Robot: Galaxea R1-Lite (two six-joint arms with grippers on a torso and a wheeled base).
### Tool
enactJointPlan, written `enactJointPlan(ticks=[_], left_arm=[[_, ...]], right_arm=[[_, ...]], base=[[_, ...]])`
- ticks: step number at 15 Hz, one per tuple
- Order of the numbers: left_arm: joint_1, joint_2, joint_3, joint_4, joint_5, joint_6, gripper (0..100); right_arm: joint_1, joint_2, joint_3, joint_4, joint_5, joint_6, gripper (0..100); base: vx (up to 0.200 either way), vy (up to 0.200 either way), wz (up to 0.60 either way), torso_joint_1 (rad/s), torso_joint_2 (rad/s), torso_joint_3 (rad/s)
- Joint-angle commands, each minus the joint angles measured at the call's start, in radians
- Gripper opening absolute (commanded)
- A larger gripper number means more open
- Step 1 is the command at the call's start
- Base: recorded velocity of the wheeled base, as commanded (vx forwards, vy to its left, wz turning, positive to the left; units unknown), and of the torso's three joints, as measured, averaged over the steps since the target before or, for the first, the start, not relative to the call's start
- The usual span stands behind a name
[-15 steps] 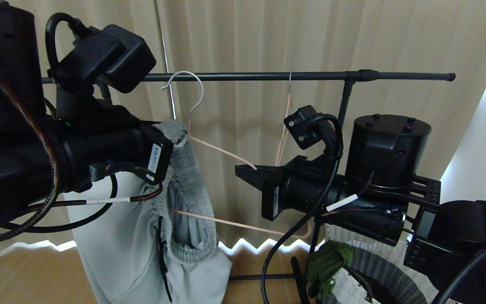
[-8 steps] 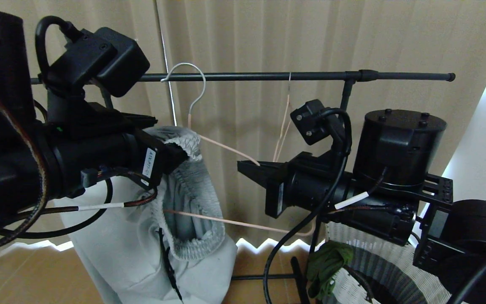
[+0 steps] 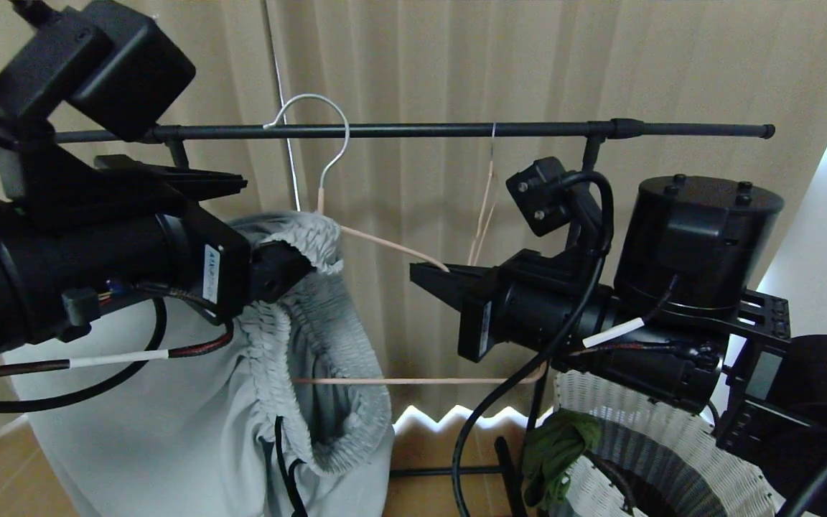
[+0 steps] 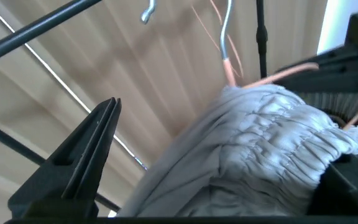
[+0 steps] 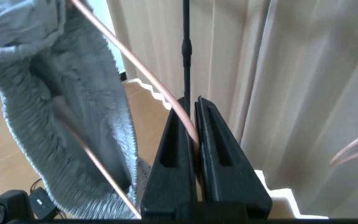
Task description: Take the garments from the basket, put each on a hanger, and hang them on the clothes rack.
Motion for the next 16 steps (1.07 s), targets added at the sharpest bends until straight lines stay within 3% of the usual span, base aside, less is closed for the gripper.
enactJointPlan(ticks=[1,5,9,12,15,16], left_arm=[[0.003,-0.048,0.039,-0.004,-0.018,0.013,100],[0.019,-0.05,0.098,-0.079,-0.049,0.073,100],[0.097,0.033,0.112,-0.192,-0.064,0.185,100],[0.226,0.162,0.092,-0.361,-0.136,0.285,100],[0.238,0.204,0.091,-0.435,-0.159,0.297,100],[0.236,0.205,0.095,-0.465,-0.227,0.299,100]], right_arm=[[-0.018,-0.018,0.001,0.002,0.0,-0.001,0],[-0.038,-0.032,-0.001,0.002,0.0,-0.002,0],[-0.064,-0.016,-0.029,0.019,0.0,-0.009,0],[-0.066,-0.016,-0.122,0.192,-0.023,-0.009,0],[-0.059,-0.009,-0.184,0.29,-0.095,-0.009,0],[-0.056,-0.009,-0.194,0.327,-0.104,-0.006,0]], base=[[0.0,0.0,0.0,0.0,0.0,0.0],[0.0,0.0,0.0,0.0,0.0,0.0],[0.0,0.0,0.0,0.0,0.0,0.0],[0.0,0.0,0.0,0.0,0.0,0.0],[0.0,0.0,0.0,0.0,0.0,0.0],[0.0,0.0,0.0,0.0,0.0,0.0]])
